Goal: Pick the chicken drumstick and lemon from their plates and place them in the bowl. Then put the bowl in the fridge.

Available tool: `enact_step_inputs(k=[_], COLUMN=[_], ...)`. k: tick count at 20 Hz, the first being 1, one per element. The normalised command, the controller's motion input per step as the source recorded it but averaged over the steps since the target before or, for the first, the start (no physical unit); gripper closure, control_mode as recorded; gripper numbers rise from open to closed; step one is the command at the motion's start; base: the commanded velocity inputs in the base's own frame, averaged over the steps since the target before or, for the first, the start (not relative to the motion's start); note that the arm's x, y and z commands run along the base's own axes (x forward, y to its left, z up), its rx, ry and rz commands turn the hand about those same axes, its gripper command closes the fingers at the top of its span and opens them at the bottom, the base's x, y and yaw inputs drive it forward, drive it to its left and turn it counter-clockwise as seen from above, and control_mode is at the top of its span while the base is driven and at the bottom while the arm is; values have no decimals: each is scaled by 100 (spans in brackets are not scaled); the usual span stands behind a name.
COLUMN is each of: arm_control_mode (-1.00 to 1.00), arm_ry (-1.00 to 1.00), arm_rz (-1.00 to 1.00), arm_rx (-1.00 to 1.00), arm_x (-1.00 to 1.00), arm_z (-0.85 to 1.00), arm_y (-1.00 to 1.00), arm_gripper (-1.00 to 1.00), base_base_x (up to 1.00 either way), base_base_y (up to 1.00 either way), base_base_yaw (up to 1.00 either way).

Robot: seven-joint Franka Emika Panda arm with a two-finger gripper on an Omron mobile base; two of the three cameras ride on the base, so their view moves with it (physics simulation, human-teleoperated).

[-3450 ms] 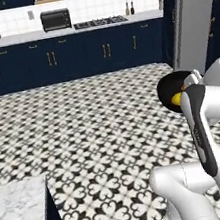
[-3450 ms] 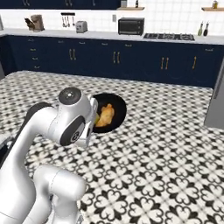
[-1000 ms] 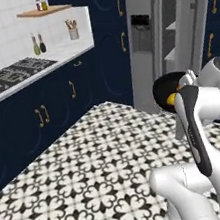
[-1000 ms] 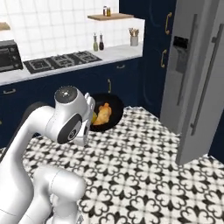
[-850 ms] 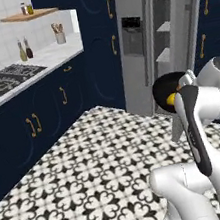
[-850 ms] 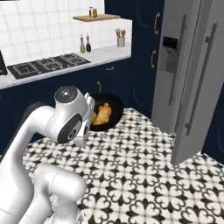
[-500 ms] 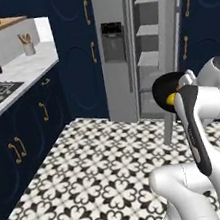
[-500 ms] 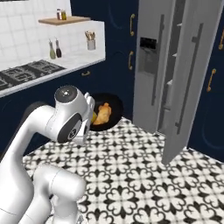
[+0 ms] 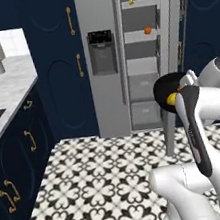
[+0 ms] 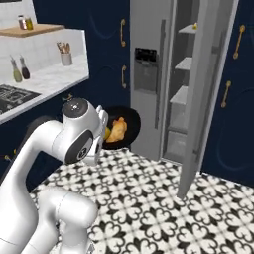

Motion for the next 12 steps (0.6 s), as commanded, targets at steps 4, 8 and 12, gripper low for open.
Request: enact_step_inputs(k=[4,8,12], arm_control_mode=[100,100,100], arm_ry=[0,0,0], arm_rz=[0,0,0], arm_rx=[0,0,0], arm_x=[0,0,0], arm_z=[0,0,0], arm_y=[0,0,0], arm_gripper=[100,100,100], base_base_x=[89,58,88], base_base_y=[66,92,98], base_base_yaw=[-43,-36,-37])
